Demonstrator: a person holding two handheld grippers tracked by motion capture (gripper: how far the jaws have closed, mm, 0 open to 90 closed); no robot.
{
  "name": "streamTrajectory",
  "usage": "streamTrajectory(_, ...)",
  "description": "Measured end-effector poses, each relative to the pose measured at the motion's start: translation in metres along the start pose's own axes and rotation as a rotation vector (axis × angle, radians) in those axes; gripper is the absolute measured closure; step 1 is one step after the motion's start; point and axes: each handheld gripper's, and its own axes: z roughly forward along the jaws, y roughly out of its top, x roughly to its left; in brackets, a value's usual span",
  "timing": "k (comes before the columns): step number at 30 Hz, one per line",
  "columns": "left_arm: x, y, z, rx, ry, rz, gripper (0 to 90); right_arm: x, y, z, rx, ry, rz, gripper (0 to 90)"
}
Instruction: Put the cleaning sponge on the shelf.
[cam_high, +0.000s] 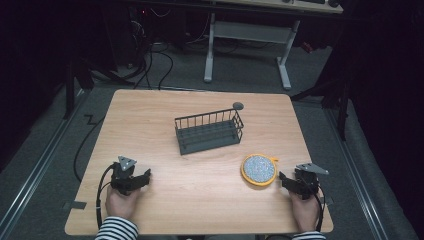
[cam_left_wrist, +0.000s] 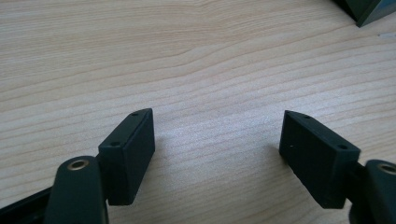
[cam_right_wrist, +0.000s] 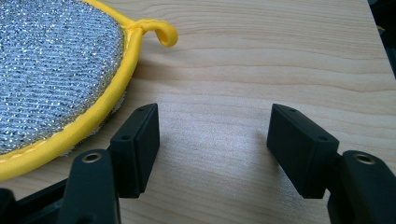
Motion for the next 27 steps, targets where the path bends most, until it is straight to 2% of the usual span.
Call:
streamTrajectory(11, -0.0016, 0.0003, 0.0007, 0.008, -0.013, 0.016, 22.8, -0.0003, 0.0001, 0.0001, 0.000, 0.004, -0.012, 33.6)
streamTrajectory(16, -0.0010, 0.0018, 0.0013, 0.010, -0.020, -0.001, 22.2, 0.0009, 0.0000, -0.0002, 0.002, 0.005, -0.008, 34.4)
streamTrajectory(21, -0.0026, 0.0029, 0.0017, 0.013, -0.005, -0.004, 24.0, 0.0009, -0.0002, -0.0003, 0.001, 0.007, -0.008, 34.3)
streamTrajectory(23, -0.0019, 0.0030, 0.0013, 0.014, -0.009, -0.007, 25.6, 0.0009, -0.0002, -0.0003, 0.001, 0.007, -0.009, 34.3)
streamTrajectory(25, 0.0010, 0.0037, -0.0009, 0.016, -0.033, -0.033, 27.6, 0.0009, -0.0002, -0.0003, 0.001, 0.007, -0.009, 34.2)
streamTrajectory(27, 0.0016, 0.0039, -0.0017, 0.017, -0.044, -0.042, 28.8, 0.0009, -0.0002, -0.0003, 0.001, 0.007, -0.009, 34.2)
